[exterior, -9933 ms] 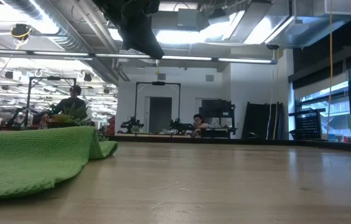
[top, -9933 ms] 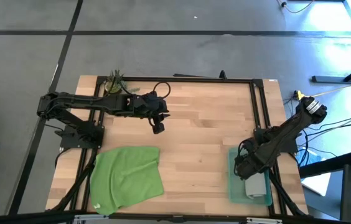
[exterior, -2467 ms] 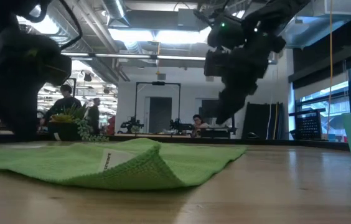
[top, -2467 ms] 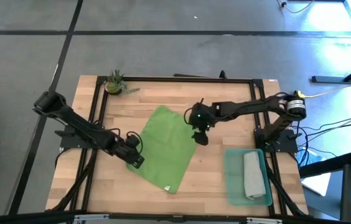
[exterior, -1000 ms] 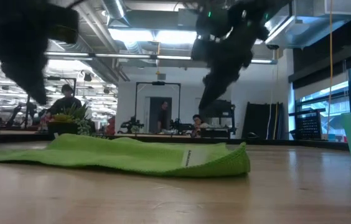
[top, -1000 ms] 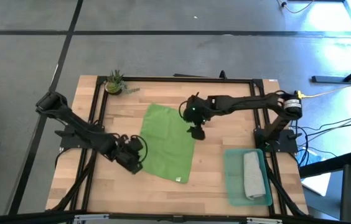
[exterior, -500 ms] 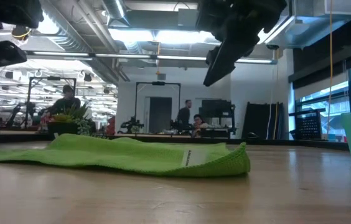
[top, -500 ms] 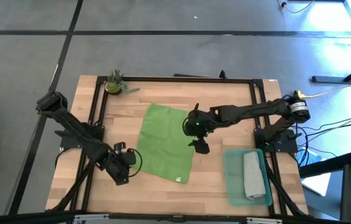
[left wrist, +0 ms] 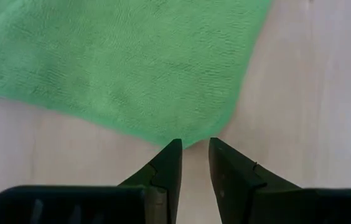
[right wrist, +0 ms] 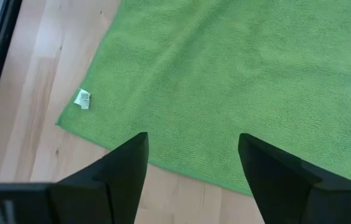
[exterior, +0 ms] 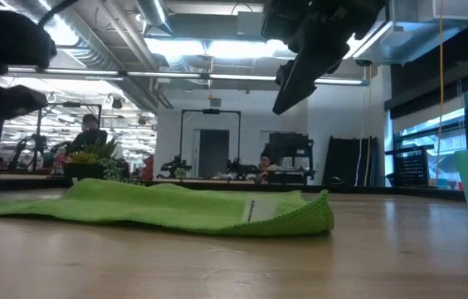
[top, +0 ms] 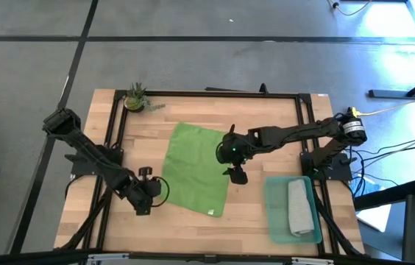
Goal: Roll microfiber towels into tight, uniform cylinder then place into a basket
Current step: Fold the green microfiber towel
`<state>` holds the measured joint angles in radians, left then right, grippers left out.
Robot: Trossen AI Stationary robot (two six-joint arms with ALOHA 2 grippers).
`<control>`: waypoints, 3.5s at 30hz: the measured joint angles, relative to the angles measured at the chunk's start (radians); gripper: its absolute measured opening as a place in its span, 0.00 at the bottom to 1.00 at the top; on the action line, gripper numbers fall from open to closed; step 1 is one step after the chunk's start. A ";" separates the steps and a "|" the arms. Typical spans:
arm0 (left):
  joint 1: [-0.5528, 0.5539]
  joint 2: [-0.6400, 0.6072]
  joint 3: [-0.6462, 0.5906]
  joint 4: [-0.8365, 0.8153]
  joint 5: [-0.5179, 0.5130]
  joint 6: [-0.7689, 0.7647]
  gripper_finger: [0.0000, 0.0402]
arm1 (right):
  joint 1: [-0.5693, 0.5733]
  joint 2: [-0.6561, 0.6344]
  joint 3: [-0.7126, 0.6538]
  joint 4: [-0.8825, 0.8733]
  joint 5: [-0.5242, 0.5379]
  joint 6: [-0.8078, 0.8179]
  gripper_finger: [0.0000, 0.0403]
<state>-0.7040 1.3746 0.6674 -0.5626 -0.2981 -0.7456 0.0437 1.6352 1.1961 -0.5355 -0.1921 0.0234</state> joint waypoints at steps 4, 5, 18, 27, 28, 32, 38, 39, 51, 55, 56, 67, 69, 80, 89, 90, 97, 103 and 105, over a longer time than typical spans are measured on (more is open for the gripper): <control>0.009 0.000 -0.033 0.098 0.002 0.041 0.19 | 0.000 0.000 0.000 0.001 0.000 0.000 0.62; 0.012 0.000 -0.040 0.126 0.004 0.061 0.19 | 0.000 0.000 0.000 0.002 0.000 0.000 0.62; 0.032 0.000 -0.078 0.162 0.060 0.086 0.19 | 0.000 0.000 0.000 0.003 0.000 0.023 0.62; 0.028 0.001 -0.078 0.156 0.080 0.148 0.19 | 0.000 0.000 -0.001 0.003 0.000 0.025 0.62; 0.028 0.007 -0.078 0.157 0.079 0.150 0.19 | 0.000 0.000 -0.001 0.003 0.000 0.026 0.62; 0.028 0.051 -0.078 0.158 0.078 0.154 0.19 | 0.000 0.000 -0.001 0.003 0.000 0.028 0.62; 0.035 0.079 -0.074 0.167 0.077 0.152 0.11 | 0.000 0.000 -0.001 0.000 0.000 0.047 0.62; 0.039 0.078 -0.074 0.168 0.085 0.150 0.08 | 0.000 0.000 -0.001 -0.003 0.000 0.051 0.62; 0.147 0.082 -0.002 0.151 0.151 0.092 0.00 | 0.091 0.001 -0.066 -0.043 -0.022 -0.108 0.62; 0.189 0.082 0.018 0.149 0.144 0.072 0.00 | 0.139 0.008 -0.146 0.121 -0.044 -0.093 0.62; 0.199 0.082 0.023 0.150 0.142 0.072 0.00 | 0.152 0.009 -0.170 0.174 -0.049 -0.083 0.62; 0.308 0.081 0.063 0.152 0.125 0.072 0.00 | 0.285 0.008 -0.435 0.714 0.028 0.102 0.62; 0.338 0.081 0.068 0.152 0.123 0.071 0.00 | 0.313 0.022 -0.458 0.790 0.089 0.099 0.62; 0.480 0.080 0.075 0.169 0.131 0.067 0.00 | 0.344 0.145 -0.417 0.841 0.121 0.046 0.62; 0.577 0.080 0.075 0.171 0.133 0.034 0.00 | 0.343 0.195 -0.416 0.980 0.121 -0.033 0.62; 0.588 0.080 0.075 0.170 0.133 0.041 0.00 | 0.343 0.205 -0.416 0.988 0.121 -0.030 0.62; 0.640 0.080 0.075 0.169 0.137 0.047 0.00 | 0.344 0.273 -0.377 0.988 0.121 0.000 0.62; 0.669 0.080 0.075 0.149 0.136 0.077 0.00 | 0.344 0.284 -0.360 0.989 0.120 0.053 0.62; 0.673 0.080 0.075 0.147 0.137 0.086 0.00 | 0.344 0.280 -0.360 0.985 0.119 0.089 0.62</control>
<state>-0.0313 1.4548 0.7422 -0.4154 -0.1616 -0.6595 0.3874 1.9150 0.8360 0.4498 -0.0734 0.1124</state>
